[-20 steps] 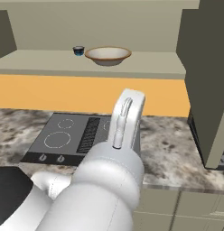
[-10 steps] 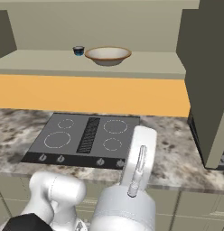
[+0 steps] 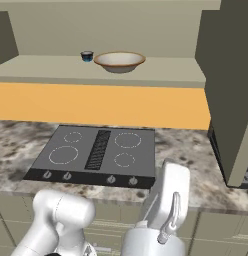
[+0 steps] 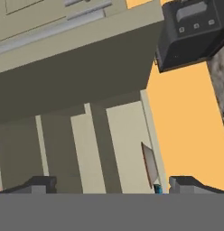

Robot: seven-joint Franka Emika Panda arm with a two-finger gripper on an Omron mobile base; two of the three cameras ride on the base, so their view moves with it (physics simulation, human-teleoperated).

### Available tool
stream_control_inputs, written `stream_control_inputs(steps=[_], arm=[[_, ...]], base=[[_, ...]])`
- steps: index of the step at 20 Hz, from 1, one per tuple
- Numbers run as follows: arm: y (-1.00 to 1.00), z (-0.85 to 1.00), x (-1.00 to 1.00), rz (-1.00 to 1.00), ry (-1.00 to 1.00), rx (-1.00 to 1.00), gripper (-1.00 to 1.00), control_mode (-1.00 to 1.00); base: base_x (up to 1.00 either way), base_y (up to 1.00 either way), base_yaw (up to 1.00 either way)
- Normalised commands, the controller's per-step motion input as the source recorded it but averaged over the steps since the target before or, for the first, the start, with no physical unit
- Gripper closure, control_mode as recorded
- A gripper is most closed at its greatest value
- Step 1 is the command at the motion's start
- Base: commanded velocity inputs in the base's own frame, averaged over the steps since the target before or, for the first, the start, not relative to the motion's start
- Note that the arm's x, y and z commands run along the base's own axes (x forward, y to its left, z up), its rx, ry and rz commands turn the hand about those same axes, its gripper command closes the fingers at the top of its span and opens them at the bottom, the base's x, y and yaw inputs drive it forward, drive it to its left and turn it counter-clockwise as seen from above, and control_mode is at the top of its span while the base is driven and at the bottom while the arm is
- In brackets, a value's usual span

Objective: Pick the mug and place it in the sink. Pick the bowl and place it in the open cabinet and then close the cabinet.

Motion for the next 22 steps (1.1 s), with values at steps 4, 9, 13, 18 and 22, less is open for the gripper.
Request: stream_control_inputs(steps=[4,9,13,18,22], arm=[[-0.25,0.00,-0.24,0.00,-0.06,0.00,-1.00,-1.00],[-0.36,0.07,-0.38,0.00,-0.02,0.04,-1.00,-1.00],[-0.51,0.14,-0.42,0.00,0.00,0.10,-1.00,-1.00],[-0.51,0.04,-0.09,0.00,0.00,0.08,-1.00,-1.00],[-0.46,0.00,0.00,0.00,0.03,0.05,-1.00,-1.00]], base=[[0.00,0.00,0.00],[0.00,0.00,0.00],[0.00,0.00,0.00],[0.00,0.00,0.00],[0.00,0.00,0.00]])
